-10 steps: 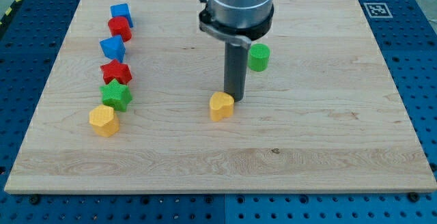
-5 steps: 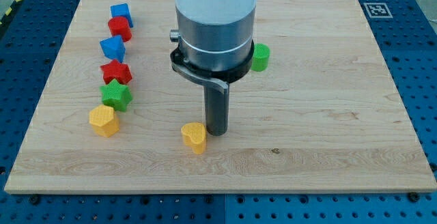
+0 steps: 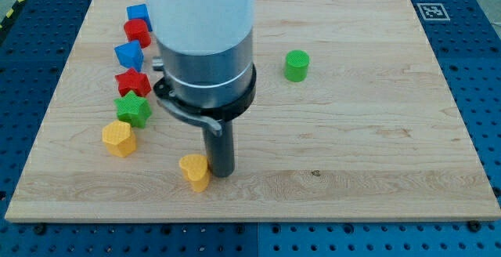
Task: Push the yellow heart to the bottom of the yellow hexagon
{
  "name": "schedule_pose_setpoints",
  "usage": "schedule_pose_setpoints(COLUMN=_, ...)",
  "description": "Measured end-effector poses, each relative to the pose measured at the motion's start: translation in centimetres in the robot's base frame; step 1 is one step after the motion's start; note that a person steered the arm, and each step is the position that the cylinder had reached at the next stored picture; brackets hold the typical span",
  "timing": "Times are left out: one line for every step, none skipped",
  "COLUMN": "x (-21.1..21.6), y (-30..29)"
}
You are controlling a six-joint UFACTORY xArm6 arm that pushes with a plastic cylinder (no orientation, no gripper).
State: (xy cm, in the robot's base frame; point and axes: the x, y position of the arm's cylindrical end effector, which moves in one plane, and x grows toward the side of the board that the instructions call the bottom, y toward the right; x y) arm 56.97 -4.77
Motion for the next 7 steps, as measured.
schedule_pose_setpoints(x=0.4, y=-1.1)
schedule_pose_setpoints(x=0.6, y=-0.3)
schedule_pose_setpoints(x=2.0, y=1.1)
schedule_pose_setpoints(x=2.1, y=1.0)
schedule_pose_setpoints(x=2.1, y=-0.7)
schedule_pose_setpoints(x=2.1, y=-3.1)
schedule_pose_setpoints(x=2.1, y=-4.9)
